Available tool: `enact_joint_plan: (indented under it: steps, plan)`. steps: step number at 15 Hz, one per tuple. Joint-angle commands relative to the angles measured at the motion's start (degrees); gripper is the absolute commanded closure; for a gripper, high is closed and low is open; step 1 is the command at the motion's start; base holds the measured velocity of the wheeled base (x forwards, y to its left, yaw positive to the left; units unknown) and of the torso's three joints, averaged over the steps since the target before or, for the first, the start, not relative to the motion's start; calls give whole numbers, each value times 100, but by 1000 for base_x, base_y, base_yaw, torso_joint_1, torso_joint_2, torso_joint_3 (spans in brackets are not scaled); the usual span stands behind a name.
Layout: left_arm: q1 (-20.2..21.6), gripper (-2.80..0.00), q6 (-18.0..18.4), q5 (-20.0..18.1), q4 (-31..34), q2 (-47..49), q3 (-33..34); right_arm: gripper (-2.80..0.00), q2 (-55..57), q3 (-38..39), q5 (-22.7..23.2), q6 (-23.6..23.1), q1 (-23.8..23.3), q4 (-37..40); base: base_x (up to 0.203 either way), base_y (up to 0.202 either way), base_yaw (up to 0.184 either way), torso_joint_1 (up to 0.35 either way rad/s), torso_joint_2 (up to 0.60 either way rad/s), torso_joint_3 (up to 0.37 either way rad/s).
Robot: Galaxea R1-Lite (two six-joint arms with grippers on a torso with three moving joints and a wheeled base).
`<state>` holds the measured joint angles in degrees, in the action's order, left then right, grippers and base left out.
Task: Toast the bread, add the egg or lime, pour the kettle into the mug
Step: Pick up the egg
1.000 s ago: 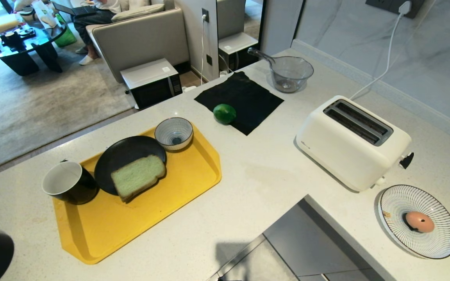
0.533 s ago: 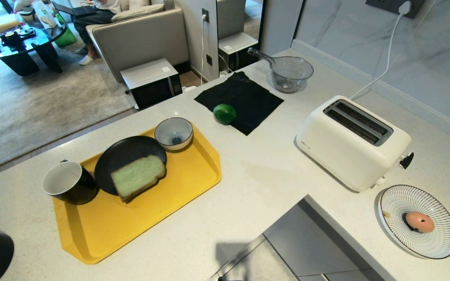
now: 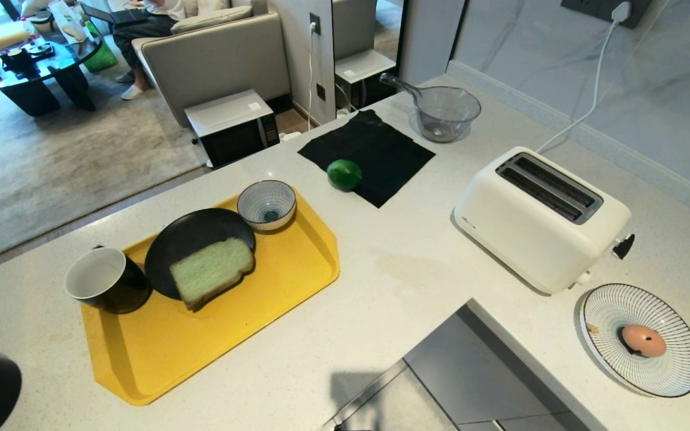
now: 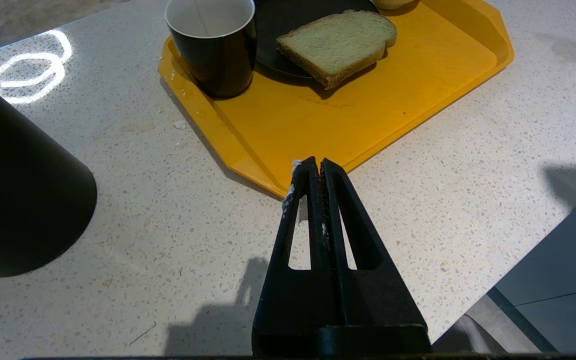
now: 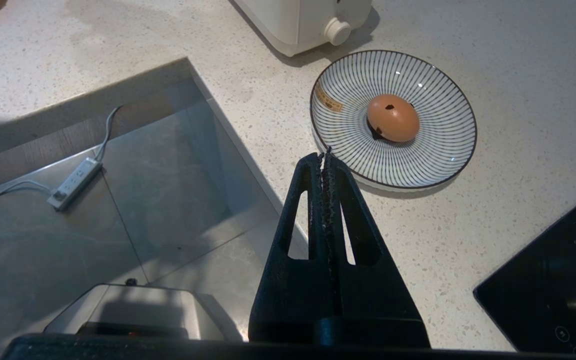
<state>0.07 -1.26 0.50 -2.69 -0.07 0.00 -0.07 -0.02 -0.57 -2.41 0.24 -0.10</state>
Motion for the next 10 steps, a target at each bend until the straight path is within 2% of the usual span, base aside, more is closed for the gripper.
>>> enact_joint_plan:
  steps: [1,8,10]
  plan:
    - [1,0,3,2,-3,-10,97,0,7,-6,-4,4,2,1,0,0,0,0,0,0]
    - [1,0,-5,2,-3,-10,97,0,7,-11,-12,12,2,-8,0,0,0,0,0,0]
    - [1,0,-5,2,-3,-10,97,0,96,-408,-49,0,2,139,0,0,0,0,0,0]
